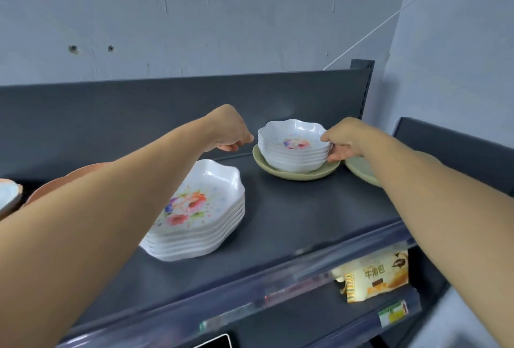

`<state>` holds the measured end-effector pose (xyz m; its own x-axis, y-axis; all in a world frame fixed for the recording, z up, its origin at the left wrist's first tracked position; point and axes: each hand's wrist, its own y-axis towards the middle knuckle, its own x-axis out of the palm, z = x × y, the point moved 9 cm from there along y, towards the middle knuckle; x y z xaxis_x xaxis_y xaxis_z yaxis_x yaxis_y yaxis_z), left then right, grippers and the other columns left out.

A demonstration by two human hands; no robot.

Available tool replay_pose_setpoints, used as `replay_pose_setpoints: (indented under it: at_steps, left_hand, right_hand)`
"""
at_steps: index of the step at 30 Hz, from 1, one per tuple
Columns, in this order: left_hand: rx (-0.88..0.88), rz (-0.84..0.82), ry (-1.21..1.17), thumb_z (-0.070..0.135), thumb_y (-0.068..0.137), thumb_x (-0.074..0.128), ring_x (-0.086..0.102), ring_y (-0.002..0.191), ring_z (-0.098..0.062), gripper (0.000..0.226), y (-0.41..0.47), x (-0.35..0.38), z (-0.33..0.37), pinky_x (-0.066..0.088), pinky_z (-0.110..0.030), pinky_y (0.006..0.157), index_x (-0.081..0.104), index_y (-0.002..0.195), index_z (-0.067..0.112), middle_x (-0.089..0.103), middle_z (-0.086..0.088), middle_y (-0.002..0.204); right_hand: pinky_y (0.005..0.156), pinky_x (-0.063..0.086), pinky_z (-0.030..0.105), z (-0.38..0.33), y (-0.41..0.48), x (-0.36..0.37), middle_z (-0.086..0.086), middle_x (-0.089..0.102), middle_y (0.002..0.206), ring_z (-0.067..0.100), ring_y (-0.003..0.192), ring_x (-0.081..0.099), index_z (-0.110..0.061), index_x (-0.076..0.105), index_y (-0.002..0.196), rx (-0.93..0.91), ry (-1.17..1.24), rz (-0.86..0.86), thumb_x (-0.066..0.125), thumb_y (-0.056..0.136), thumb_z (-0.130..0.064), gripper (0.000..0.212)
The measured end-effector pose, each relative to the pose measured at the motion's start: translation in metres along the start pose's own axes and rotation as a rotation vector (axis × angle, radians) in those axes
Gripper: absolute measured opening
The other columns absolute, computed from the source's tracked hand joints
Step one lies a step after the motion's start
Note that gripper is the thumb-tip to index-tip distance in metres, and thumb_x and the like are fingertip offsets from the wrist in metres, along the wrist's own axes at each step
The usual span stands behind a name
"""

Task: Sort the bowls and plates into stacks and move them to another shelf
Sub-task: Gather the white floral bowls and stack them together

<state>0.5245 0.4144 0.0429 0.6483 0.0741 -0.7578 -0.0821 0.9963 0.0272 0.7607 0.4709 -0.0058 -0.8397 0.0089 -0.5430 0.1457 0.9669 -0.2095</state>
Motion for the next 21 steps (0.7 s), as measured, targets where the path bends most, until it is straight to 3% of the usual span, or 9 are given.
replay_pose_setpoints:
  at_steps: [2, 5, 6, 9, 11, 14, 18, 21]
  left_hand:
    - [-0.017, 0.024, 0.046, 0.01, 0.086, 0.062, 0.058, 0.075, -0.025, 0.026, 0.005, -0.004, -0.002, 0.055, -0.034, 0.086, 0.066, 0.105, -0.007, 0.061, -0.013, 0.083]
    - [-0.042, 0.052, 0.127, 0.011, 0.085, 0.063, 0.056, 0.074, -0.025, 0.028, 0.007, -0.014, -0.011, 0.053, -0.037, 0.089, 0.066, 0.106, -0.008, 0.058, -0.013, 0.084]
    - [-0.055, 0.052, 0.138, 0.011, 0.084, 0.064, 0.056, 0.074, -0.025, 0.028, 0.006, -0.016, -0.015, 0.054, -0.035, 0.087, 0.066, 0.105, -0.007, 0.058, -0.013, 0.084]
    - [-0.098, 0.062, 0.148, 0.009, 0.083, 0.065, 0.056, 0.074, -0.025, 0.024, 0.002, -0.024, -0.028, 0.052, -0.027, 0.073, 0.068, 0.103, -0.004, 0.058, -0.012, 0.085]
    - [-0.118, 0.083, 0.138, 0.009, 0.083, 0.065, 0.058, 0.075, -0.025, 0.023, -0.002, -0.028, -0.035, 0.053, -0.027, 0.073, 0.068, 0.102, -0.003, 0.059, -0.013, 0.086]
    - [-0.145, 0.121, 0.14, 0.011, 0.084, 0.065, 0.061, 0.08, -0.025, 0.022, -0.01, -0.036, -0.043, 0.054, -0.029, 0.077, 0.069, 0.103, 0.0, 0.063, -0.013, 0.09]
    - [-0.181, 0.148, 0.123, 0.011, 0.085, 0.066, 0.061, 0.083, -0.024, 0.023, -0.021, -0.049, -0.058, 0.051, -0.023, 0.063, 0.068, 0.104, 0.0, 0.062, -0.011, 0.09]
    - [-0.207, 0.181, 0.109, 0.012, 0.085, 0.065, 0.061, 0.081, -0.026, 0.023, -0.031, -0.064, -0.071, 0.054, -0.03, 0.076, 0.068, 0.103, -0.003, 0.064, -0.015, 0.094]
  right_hand:
    - [0.075, 0.055, 0.032, 0.006, 0.018, 0.007, 0.022, 0.054, 0.127, 0.034, 0.111, 0.06, 0.003, 0.041, 0.135, 0.047, -0.018, -0.064, 0.047, 0.097, -0.005, 0.039]
    - [0.039, 0.052, 0.021, 0.017, 0.037, 0.012, 0.017, 0.06, 0.087, 0.026, 0.07, 0.063, 0.003, 0.051, 0.124, 0.14, -0.189, -0.12, 0.046, 0.097, -0.006, 0.03]
    - [0.035, 0.049, 0.018, 0.019, 0.041, 0.013, 0.016, 0.059, 0.08, 0.025, 0.063, 0.061, 0.002, 0.054, 0.117, 0.159, -0.235, -0.12, 0.043, 0.096, -0.007, 0.025]
    - [0.032, 0.043, 0.015, 0.021, 0.051, 0.015, 0.016, 0.059, 0.074, 0.026, 0.046, 0.063, 0.004, 0.055, 0.091, 0.186, -0.285, -0.11, 0.036, 0.095, -0.009, 0.023]
    - [0.029, 0.04, 0.013, 0.019, 0.052, 0.013, 0.017, 0.059, 0.072, 0.026, 0.038, 0.062, 0.004, 0.053, 0.081, 0.174, -0.3, -0.078, 0.037, 0.094, -0.007, 0.024]
    - [0.028, 0.038, 0.014, 0.013, 0.052, 0.005, 0.019, 0.06, 0.071, 0.028, 0.045, 0.061, 0.004, 0.055, 0.086, 0.129, -0.282, -0.005, 0.038, 0.091, -0.004, 0.019]
    - [0.027, 0.037, 0.014, -0.012, 0.037, -0.008, 0.02, 0.061, 0.067, 0.026, 0.023, 0.055, 0.001, 0.059, 0.094, 0.027, -0.169, 0.065, 0.037, 0.089, -0.002, 0.023]
    - [0.026, 0.038, 0.013, -0.04, 0.007, -0.008, 0.02, 0.059, 0.068, 0.026, 0.021, 0.053, 0.002, 0.058, 0.092, -0.022, -0.107, 0.043, 0.036, 0.092, -0.001, 0.022]
